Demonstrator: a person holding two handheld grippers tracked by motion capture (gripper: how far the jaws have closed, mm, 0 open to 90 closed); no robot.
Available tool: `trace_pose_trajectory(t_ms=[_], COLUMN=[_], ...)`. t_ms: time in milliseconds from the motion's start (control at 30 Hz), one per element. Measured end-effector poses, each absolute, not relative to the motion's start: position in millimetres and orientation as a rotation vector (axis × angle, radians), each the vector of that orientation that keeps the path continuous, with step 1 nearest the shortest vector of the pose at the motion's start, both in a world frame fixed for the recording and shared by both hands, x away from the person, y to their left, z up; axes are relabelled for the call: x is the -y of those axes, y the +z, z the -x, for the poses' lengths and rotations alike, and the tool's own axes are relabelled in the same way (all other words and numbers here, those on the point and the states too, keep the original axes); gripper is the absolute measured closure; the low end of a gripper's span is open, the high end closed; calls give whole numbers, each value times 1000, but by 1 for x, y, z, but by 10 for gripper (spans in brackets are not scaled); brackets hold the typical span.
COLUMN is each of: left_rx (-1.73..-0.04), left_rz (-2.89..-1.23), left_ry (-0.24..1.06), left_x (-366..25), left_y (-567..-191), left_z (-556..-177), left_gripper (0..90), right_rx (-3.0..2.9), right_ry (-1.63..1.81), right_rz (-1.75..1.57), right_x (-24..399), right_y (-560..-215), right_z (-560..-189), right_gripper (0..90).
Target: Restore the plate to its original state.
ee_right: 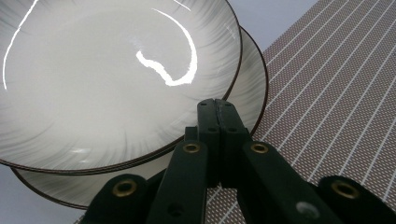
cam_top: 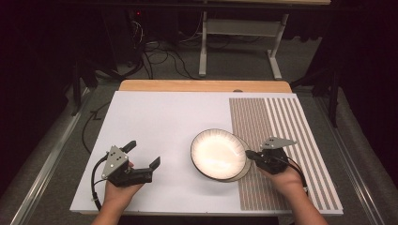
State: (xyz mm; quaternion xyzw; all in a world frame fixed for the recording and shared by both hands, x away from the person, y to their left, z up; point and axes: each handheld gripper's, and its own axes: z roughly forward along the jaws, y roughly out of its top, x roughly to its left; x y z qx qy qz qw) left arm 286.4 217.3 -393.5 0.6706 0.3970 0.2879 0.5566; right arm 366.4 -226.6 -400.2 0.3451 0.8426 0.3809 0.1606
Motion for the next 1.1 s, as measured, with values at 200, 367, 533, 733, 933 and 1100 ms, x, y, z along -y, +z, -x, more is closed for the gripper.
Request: trace_pose_trajectory(t_ms=[200, 367, 533, 733, 933, 1100], left_rx=[-936, -936, -938, -938, -939, -939], left_rz=[-1584, -1585, -1583, -1587, -1589, -1591], left_ry=[681, 679, 676, 676, 674, 674], left_x=[-218, -218, -218, -218, -218, -218], left_y=[-393, -393, -394, -394, -395, -395], left_z=[-286, -286, -287, -287, -287, -287], left_gripper=[2, 2, 2, 2, 2, 2], right_rx=[-2402, -2397, -2394, -2389, -2378, -2364], right_ry=[1088, 1088, 1086, 1089, 1086, 1087], right_rz=[-987, -990, -988, -1000, -1007, -1029], right_x=[226, 227, 229, 230, 233, 238], right_y=[-400, -400, -399, -399, -398, -397], right_z=[-366, -365, -366, -365, -366, -366], right_gripper=[900, 900, 900, 900, 900, 900])
